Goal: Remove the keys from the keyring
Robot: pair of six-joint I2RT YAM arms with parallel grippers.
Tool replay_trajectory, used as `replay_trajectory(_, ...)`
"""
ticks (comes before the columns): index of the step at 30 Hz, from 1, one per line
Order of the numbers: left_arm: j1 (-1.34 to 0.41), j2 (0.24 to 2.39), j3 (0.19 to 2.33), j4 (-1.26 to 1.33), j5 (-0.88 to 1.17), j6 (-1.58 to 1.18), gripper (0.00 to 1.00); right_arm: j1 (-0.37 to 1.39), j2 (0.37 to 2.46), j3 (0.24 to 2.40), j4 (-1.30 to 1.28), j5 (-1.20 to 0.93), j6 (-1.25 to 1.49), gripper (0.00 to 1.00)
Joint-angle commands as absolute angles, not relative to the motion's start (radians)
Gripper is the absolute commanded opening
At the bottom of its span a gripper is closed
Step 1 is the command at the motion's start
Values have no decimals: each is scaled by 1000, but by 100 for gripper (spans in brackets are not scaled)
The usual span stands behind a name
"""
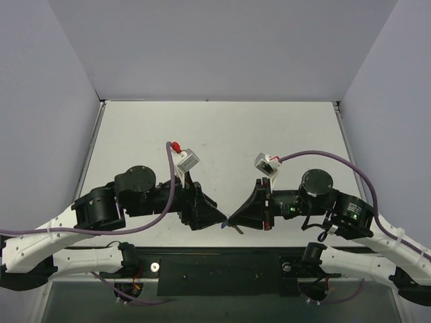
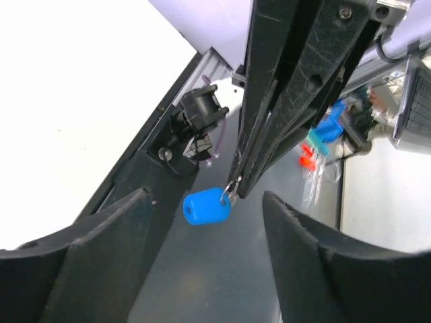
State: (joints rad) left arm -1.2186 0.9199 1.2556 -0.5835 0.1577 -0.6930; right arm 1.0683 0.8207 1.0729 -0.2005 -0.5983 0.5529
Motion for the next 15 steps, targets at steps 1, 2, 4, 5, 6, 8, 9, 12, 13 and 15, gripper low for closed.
replay_trajectory(1, -1220, 884, 1309, -540, -15, -709, 81, 1074, 743, 1011, -95, -427, 586, 0)
replay_trajectory(2, -1220, 877, 1304, -529, -47, -715, 81, 1074, 729, 1005, -86, -420, 594, 0)
replay_trajectory(4, -1220, 853, 1286, -485, -90, -727, 82, 1072, 718, 989, -66, -407, 598, 0)
replay_trajectory(5, -1220, 839, 1272, -474, -106, -736, 82, 1074, 716, 991, -60, -397, 598, 0)
replay_trajectory(6, -1220, 831, 1266, -459, -138, -739, 82, 1072, 716, 992, -54, -394, 597, 0)
replay_trajectory(8, -1220, 804, 1241, -425, -200, -753, 82, 1072, 716, 1003, -38, -373, 583, 0)
replay_trajectory(9, -1220, 778, 1211, -407, -222, -767, 82, 1068, 721, 1026, -40, -362, 565, 0)
replay_trajectory(12, -1220, 727, 1148, -287, -284, -779, 82, 1007, 776, 1107, -78, -400, 529, 0)
replay_trajectory(13, -1220, 718, 1135, -270, -285, -778, 82, 988, 791, 1145, -78, -425, 534, 0)
replay_trajectory(15, -1220, 725, 1149, -258, -288, -761, 82, 945, 830, 1178, -52, -489, 560, 0)
